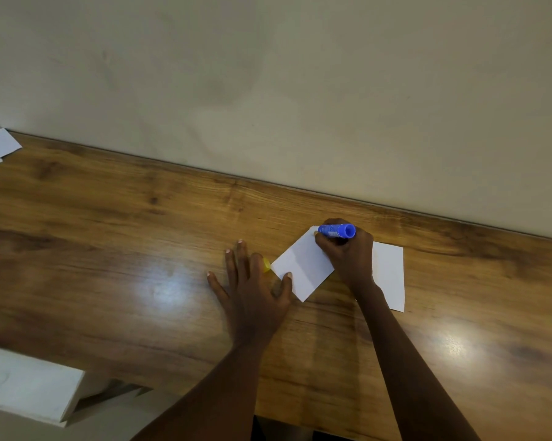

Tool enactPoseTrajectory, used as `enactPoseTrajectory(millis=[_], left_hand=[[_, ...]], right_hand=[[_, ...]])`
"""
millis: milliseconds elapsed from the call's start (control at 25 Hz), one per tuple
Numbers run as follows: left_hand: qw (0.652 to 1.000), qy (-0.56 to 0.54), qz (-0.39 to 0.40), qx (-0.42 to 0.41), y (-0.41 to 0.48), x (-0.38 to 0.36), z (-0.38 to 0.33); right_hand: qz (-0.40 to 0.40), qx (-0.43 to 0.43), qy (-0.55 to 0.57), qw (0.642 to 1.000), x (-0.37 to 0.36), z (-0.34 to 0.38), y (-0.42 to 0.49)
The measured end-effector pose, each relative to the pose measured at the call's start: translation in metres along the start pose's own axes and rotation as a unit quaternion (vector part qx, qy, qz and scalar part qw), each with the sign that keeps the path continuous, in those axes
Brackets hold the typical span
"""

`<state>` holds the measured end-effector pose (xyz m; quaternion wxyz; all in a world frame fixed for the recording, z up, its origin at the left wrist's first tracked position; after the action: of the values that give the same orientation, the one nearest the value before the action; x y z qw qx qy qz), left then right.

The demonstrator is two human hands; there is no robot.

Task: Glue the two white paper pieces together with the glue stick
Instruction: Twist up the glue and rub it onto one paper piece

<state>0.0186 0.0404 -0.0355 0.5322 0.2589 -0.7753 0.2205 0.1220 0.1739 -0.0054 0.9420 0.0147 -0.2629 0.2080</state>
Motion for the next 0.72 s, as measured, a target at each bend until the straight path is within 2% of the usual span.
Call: enactPoseTrajectory(millis=[80,240,280,360,440,600,720], left_hand=[[1.000,0.002,0.002,-0.001,0.000,0.000,0.000],[1.000,0.005,0.006,0.000,0.000,0.000,0.000],[1.000,0.001,0.011,0.002,0.000,0.000,0.000],[1.000,-0.003,0.020,0.004,0.001,0.000,-0.001],[1.000,0.008,0.021,-0.002,0.001,0.000,-0.002],[1.000,-0.004,0.002,-0.005,0.000,0.002,-0.002],[1.000,-0.026,0.004,-0.001,-0.001,0.002,-0.002]], right_hand=[[-0.013,-0.010,0.006,1.000,0.000,0.001,-0.003],[-0.101,0.005,0.002,0.995,-0.003,0.012,-0.032],[-0.089,-0.016,-0.019,0.996,-0.009,0.014,-0.041],[-0.014,-0.067,-0.079,0.994,-0.028,0.013,-0.058],[0.042,-0.073,-0.131,0.988,-0.041,0.009,-0.067],[0.137,-0.021,-0.153,0.978,-0.025,0.009,-0.047],[0.275,0.054,-0.196,0.940,-0.005,0.014,-0.030]])
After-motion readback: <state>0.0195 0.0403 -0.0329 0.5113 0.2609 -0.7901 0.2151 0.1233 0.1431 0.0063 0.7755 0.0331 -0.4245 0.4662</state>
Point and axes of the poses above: each hand's wrist, its own y-axis towards the middle knuckle, its own x-axis out of the back of the hand, z = x × y, the point moved 3 cm from there along y, towards the middle knuckle, and after that the axes turned 9 degrees about z, right-handed, at the moved point
